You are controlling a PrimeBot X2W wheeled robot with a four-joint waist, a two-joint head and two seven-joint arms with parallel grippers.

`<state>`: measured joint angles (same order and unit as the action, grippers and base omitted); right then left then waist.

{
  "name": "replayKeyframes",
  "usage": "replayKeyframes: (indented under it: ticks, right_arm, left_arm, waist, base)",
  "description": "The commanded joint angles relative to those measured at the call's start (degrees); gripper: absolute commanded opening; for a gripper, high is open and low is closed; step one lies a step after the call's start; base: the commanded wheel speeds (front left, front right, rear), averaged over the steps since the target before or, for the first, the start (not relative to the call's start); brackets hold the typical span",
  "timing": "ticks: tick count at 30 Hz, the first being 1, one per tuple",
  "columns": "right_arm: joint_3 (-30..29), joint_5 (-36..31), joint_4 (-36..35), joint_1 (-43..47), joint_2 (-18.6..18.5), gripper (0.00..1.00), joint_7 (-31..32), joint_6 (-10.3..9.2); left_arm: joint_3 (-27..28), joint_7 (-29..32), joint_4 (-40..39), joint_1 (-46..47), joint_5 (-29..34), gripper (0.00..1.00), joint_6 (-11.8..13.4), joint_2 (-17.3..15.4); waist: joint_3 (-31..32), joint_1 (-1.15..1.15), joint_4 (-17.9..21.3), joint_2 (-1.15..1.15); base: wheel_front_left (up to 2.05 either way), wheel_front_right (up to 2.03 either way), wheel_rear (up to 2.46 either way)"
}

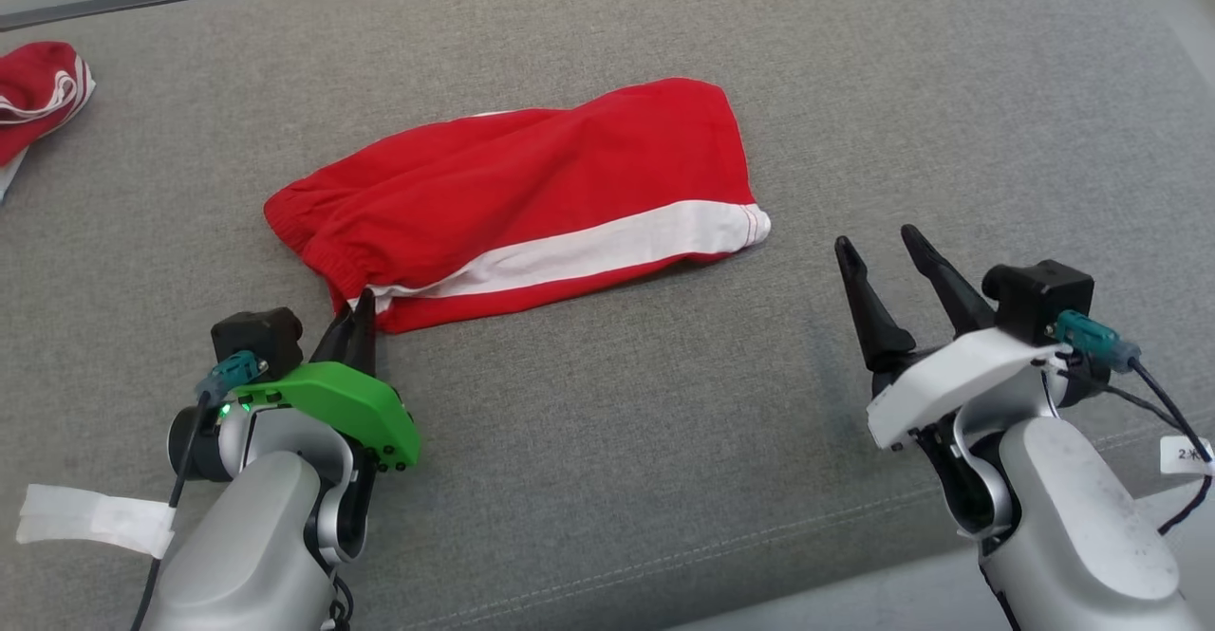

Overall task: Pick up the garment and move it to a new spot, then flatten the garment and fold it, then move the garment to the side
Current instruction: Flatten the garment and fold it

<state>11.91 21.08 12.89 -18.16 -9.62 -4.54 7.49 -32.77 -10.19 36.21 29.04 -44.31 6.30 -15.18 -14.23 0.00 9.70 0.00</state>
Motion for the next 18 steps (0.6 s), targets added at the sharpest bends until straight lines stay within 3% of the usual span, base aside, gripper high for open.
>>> replayKeyframes:
  ticks: [1,18]
  right_arm:
    - [0.5,2.5,1.8,-2.2,0.0,1.0,0.6,0.0]
    - [9.6,19.0,23.9,-18.7,-0.2,1.0,4.4,0.0]
  left_arm:
    - [0.4,-0.7,-0.6,1.1,0.4,0.0,0.3,-0.5]
    - [-1.2,-0.2,-3.6,3.0,1.1,0.0,1.0,0.6]
  waist:
    - [-0.4,0.0,-0.7,0.0]
    - [-3.8,0.0,-5.0,0.0]
  base:
    - [0.0,0.0,0.0]
    - [0.0,0.0,0.0]
